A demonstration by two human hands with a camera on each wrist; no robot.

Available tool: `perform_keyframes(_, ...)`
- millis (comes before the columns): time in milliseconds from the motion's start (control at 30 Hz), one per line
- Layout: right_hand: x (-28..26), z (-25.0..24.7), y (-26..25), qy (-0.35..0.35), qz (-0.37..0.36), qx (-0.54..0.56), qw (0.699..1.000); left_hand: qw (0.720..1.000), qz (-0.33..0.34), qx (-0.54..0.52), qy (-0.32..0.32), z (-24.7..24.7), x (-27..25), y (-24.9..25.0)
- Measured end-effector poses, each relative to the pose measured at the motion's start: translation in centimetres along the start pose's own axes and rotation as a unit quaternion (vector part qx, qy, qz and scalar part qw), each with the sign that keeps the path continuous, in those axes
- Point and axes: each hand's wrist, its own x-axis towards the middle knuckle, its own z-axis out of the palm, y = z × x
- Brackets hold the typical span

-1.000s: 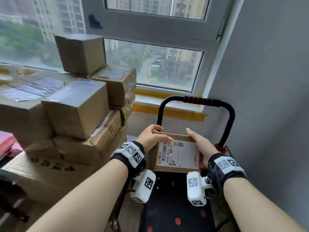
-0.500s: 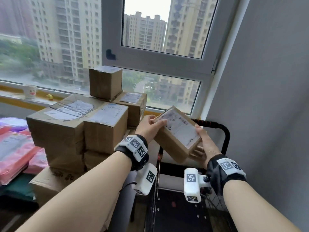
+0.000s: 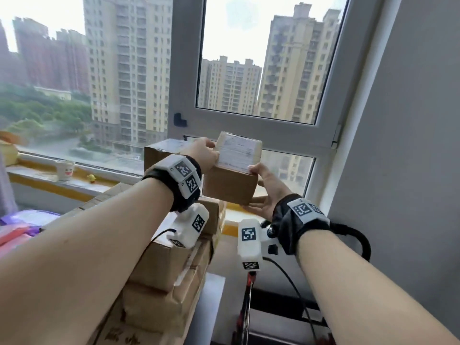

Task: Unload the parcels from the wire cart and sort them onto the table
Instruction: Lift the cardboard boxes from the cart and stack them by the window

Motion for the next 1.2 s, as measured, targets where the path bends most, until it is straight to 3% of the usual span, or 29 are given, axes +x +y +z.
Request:
perform_keyframes(133,3.3,3.6,-1.3,0.010,0.007,-0.036,0.999,0.990,0.041,0.129,0.031,-1.0,1.8,-0.9)
perform_keyframes(300,6.5,6.0,-1.2,0.034,0.002,-0.083,0.996,0.977,0.056,0.207,0.012,0.1,2.6,-1.9)
perform_keyframes(500,7.3,6.9,-0.6,0.022,-0.004,-0.109,0.994,0.972,0.037,0.227,-0.048,1.0,3.1,-2.5)
perform_keyframes(700,7.4,6.6,0.1,0.057,-0.041,-0.174,0.982,0.968,0.039,0.238,-0.069,0.8,2.2,-2.1)
perform_keyframes(933,5.4,4.0,-0.4,0.075,-0.071,-0.205,0.973,0.965,0.044,0.248,-0.079,0.9,1.1,-0.3)
perform_keyframes(1067,2.7,1.2,-0.7,0.071,-0.121,-0.273,0.952,0.969,0.061,0.225,-0.081,1.4,-0.4,2.3)
perform_keyframes(1200,0.7,-2.7,0.9,0.125,-0.134,-0.356,0.916,0.968,0.099,0.210,-0.092,3.9,-2.6,4.6)
